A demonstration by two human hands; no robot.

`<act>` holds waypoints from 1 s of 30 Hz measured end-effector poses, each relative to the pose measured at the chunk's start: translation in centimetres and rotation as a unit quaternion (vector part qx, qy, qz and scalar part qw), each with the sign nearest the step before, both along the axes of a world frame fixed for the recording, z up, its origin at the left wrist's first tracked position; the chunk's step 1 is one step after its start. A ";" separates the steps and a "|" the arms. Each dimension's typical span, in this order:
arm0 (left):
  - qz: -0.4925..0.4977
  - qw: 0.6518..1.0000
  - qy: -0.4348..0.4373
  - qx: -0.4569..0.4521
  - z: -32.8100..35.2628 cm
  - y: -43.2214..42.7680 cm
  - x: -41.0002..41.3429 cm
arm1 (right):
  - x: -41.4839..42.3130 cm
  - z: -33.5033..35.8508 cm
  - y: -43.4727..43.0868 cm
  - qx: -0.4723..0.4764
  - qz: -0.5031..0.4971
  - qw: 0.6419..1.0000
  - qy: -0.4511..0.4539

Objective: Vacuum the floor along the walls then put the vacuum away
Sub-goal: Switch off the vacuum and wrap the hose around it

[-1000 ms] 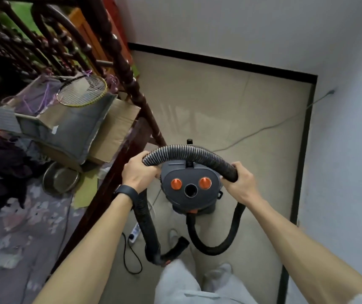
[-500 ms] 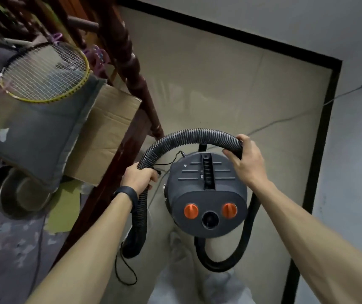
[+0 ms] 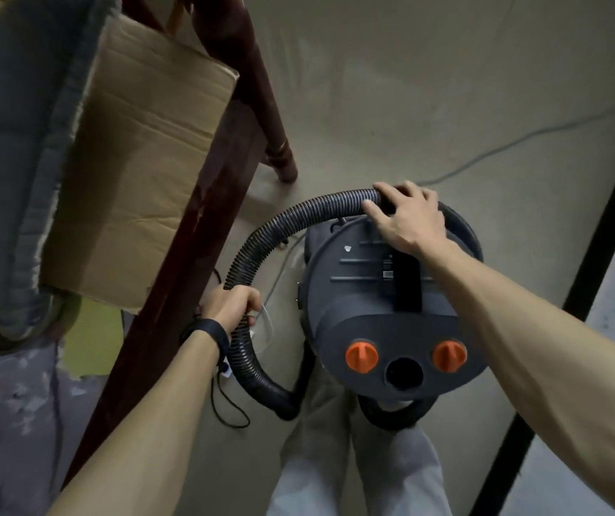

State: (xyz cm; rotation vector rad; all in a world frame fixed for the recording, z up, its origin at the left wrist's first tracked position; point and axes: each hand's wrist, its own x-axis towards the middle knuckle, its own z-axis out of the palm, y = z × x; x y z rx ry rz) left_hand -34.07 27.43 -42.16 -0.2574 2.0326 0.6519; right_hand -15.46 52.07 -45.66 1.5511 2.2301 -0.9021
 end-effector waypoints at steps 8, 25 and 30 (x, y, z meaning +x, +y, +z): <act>-0.012 0.999 -0.033 -0.039 -1.0 0.0 1.6 | -4.4 -0.8 0.0 -0.038 0.032 0.988 -0.144; 0.005 1.000 -0.024 0.014 1.2 -0.2 3.1 | 0.9 4.8 -12.6 0.092 -0.027 0.989 0.109; 0.033 0.999 -0.034 0.017 2.2 0.4 3.4 | 5.5 6.8 -21.8 0.097 -0.169 0.944 0.267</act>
